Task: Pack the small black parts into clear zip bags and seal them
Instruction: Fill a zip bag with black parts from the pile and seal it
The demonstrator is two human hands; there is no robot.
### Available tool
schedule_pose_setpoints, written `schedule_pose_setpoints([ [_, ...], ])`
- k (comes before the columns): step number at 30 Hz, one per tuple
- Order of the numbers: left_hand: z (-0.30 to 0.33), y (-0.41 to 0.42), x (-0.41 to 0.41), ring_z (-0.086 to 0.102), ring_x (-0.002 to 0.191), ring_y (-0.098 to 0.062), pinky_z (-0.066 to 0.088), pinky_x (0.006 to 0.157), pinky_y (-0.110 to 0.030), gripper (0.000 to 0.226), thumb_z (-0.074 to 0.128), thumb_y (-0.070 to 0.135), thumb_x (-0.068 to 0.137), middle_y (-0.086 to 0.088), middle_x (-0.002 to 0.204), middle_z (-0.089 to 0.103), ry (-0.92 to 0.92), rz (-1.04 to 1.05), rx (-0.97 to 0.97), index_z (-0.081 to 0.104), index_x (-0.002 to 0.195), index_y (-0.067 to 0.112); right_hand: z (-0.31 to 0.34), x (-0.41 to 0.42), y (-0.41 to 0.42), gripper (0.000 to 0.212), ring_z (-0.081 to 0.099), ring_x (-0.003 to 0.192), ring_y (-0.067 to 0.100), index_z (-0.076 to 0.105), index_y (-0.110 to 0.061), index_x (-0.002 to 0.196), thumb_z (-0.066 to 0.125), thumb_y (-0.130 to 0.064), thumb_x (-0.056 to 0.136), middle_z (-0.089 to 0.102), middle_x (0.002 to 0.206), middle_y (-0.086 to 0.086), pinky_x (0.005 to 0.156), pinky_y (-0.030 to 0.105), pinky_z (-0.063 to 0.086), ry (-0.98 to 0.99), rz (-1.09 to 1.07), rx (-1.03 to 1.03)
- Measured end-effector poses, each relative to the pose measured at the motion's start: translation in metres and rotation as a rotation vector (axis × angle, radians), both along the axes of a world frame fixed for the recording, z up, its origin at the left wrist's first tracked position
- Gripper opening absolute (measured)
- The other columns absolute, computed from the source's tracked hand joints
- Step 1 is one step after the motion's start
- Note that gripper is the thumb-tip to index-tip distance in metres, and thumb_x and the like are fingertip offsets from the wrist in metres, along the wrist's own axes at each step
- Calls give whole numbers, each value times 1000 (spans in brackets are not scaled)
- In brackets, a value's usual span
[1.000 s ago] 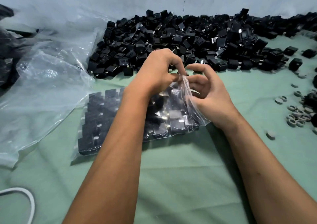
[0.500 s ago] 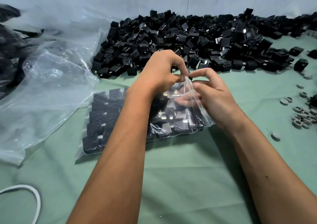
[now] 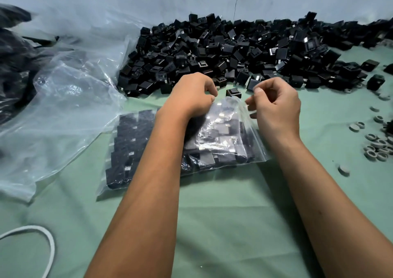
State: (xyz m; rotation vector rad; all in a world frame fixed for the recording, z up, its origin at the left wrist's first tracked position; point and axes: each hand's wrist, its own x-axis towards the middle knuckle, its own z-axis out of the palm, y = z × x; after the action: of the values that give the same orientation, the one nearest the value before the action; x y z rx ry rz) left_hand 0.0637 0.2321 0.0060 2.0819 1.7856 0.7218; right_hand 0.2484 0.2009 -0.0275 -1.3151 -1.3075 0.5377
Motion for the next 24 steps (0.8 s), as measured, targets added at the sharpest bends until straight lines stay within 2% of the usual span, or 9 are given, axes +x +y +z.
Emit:
schedule_pose_setpoints([
  [1, 0, 0, -3, 62, 113, -17, 48, 98, -31, 19, 65, 15, 97, 2, 122, 70, -1, 14, -13, 77, 103, 27, 5, -3, 5, 13, 72, 73, 16, 68, -20, 87, 58, -17, 94, 72, 74, -2, 69, 43, 62, -94, -11, 10],
  [3, 0, -1, -6, 64, 112, -18, 51, 100, -34, 27, 62, 8, 96, 0, 120, 71, -13, 47, -24, 77, 100, 29, 19, -10, 17, 13, 69, 75, 13, 72, -23, 87, 61, -18, 92, 70, 75, -9, 74, 38, 60, -314, 35, 0],
  [7, 1, -1, -14, 66, 103, -23, 56, 93, -38, 41, 53, -2, 85, -1, 111, 72, -49, 192, -21, 77, 89, 32, 49, -40, 43, 16, 70, 84, 18, 77, -28, 92, 67, -16, 88, 71, 81, -9, 79, 31, 56, -711, 276, -118],
  [9, 1, -1, -19, 66, 103, -27, 56, 92, -38, 42, 52, -2, 84, -5, 111, 72, -71, 280, -19, 74, 85, 33, 53, -60, 52, 19, 68, 96, 22, 75, -30, 104, 71, -22, 87, 72, 94, -3, 84, 31, 55, -886, 379, -213],
  [11, 0, -1, -24, 67, 104, -29, 56, 92, -37, 42, 52, -2, 85, -8, 114, 72, -99, 341, -10, 76, 92, 33, 51, -80, 57, 34, 65, 110, 27, 69, -26, 122, 73, -30, 89, 70, 115, 5, 89, 31, 51, -1019, 447, -278],
  [13, 0, 0, -29, 67, 103, -29, 56, 91, -36, 41, 55, -1, 86, -7, 115, 72, -125, 383, -3, 77, 98, 31, 46, -94, 61, 43, 61, 120, 30, 64, -23, 129, 74, -37, 90, 67, 127, 7, 96, 34, 50, -1058, 461, -300],
  [16, -2, 2, -32, 65, 105, -28, 55, 91, -37, 39, 54, -1, 87, -7, 117, 70, -153, 409, -5, 75, 104, 26, 40, -106, 63, 44, 61, 117, 30, 65, -25, 125, 77, -41, 86, 67, 125, 6, 96, 37, 52, -988, 404, -322],
  [21, -2, 3, -33, 63, 106, -27, 53, 88, -35, 37, 51, -1, 82, -5, 116, 68, -199, 423, -8, 73, 101, 22, 36, -117, 59, 29, 62, 113, 31, 66, -23, 116, 65, -14, 89, 67, 119, 9, 81, 30, 46, -876, 336, -327],
  [24, 1, 2, -34, 67, 100, -28, 58, 89, -40, 36, 49, -3, 80, -6, 109, 69, -296, 423, 6, 73, 94, 19, 35, -119, 55, 26, 61, 111, 31, 66, -19, 112, 64, -9, 88, 67, 115, 9, 77, 30, 42, -816, 301, -307],
])
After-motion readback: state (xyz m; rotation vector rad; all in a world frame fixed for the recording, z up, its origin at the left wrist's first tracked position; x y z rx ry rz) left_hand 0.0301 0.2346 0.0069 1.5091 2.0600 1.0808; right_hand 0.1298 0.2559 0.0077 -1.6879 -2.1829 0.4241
